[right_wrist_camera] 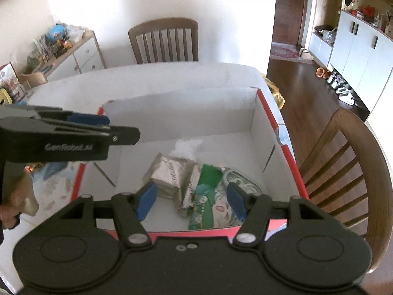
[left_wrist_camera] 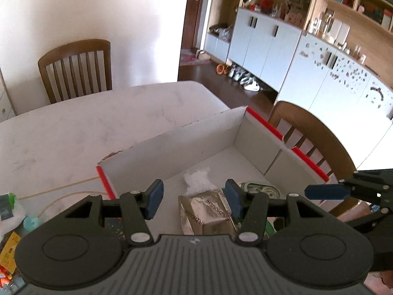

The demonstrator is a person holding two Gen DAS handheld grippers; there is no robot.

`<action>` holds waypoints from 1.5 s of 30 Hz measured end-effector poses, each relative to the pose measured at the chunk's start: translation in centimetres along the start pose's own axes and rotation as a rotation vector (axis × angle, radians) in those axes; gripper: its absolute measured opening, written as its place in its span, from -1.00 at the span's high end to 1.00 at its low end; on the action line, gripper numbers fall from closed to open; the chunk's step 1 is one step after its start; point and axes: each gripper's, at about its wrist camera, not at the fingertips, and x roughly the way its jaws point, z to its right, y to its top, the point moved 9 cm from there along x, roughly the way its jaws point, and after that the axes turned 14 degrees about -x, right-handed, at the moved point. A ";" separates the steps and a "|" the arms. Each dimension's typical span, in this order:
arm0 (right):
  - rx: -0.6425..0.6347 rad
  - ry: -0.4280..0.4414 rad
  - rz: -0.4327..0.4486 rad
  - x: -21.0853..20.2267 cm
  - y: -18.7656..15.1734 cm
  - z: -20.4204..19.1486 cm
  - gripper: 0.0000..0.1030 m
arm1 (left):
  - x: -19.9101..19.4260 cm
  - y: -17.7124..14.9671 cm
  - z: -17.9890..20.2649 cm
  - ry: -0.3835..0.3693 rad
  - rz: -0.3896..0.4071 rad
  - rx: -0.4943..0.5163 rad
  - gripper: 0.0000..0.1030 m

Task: Organize objects
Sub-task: 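Open both tools to drop the pouch and dispenser into the box, then withdraw both tools from the box and move toward the yellow box and red toy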

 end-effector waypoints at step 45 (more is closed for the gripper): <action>0.060 0.006 0.285 -4.8 4.3 -16.1 -0.98 | -15.3 -4.3 -13.7 -0.044 0.181 -0.050 -0.65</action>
